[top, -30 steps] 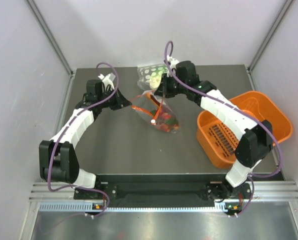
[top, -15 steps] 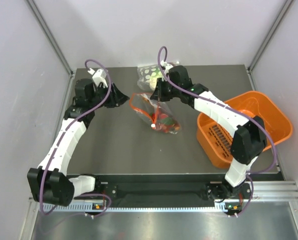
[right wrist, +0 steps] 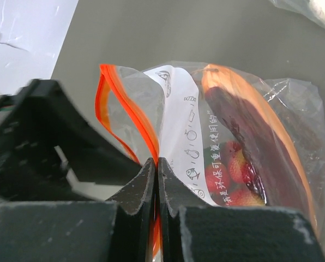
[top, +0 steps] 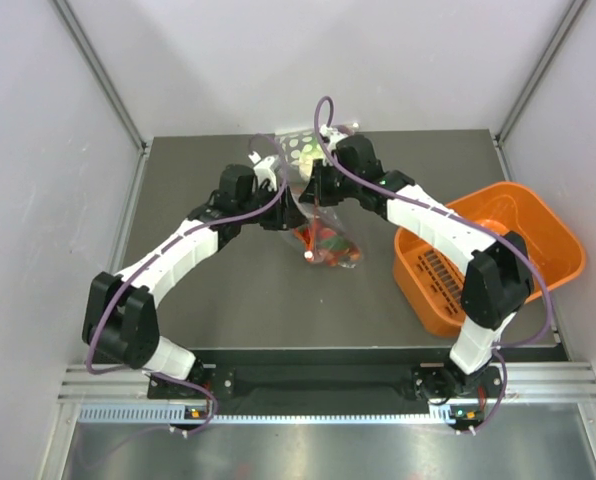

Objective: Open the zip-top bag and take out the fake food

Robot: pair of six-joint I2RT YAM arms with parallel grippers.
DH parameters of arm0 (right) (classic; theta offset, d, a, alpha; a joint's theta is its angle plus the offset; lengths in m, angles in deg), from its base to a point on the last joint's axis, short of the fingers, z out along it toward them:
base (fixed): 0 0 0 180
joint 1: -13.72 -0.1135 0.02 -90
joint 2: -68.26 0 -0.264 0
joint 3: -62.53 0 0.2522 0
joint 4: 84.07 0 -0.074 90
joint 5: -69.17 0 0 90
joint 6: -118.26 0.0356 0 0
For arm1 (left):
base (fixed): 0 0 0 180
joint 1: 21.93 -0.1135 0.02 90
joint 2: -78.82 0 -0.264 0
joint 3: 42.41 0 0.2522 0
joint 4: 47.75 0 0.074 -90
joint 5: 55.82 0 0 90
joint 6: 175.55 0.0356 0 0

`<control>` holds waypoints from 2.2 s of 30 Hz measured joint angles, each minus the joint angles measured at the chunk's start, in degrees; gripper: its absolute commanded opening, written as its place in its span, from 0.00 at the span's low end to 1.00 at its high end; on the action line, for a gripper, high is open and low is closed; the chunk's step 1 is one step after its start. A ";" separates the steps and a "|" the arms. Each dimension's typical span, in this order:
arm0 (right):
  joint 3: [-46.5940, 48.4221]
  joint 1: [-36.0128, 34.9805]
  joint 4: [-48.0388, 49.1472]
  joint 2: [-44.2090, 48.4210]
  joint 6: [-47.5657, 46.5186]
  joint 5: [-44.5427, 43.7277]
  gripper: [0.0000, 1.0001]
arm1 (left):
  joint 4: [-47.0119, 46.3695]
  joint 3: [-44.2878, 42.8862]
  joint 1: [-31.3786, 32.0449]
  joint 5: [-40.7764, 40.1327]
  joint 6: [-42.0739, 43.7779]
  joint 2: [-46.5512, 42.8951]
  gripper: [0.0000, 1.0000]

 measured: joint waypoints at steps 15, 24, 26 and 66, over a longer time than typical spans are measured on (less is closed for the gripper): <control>-1.81 -0.24 0.33 0.02 0.98 -0.13 0.00 | 1.53 2.56 3.50 -0.11 5.53 2.23 0.50; -1.81 -0.26 0.28 0.02 1.36 -0.13 0.00 | 3.69 5.92 3.48 1.33 8.07 -0.76 0.52; -1.81 -0.26 0.28 0.02 1.38 -0.13 0.00 | 3.56 5.92 3.50 1.62 8.15 -0.79 0.52; -5.62 -0.15 -0.26 1.86 1.20 -2.45 0.35 | 14.43 0.04 6.34 -10.69 13.88 2.54 0.00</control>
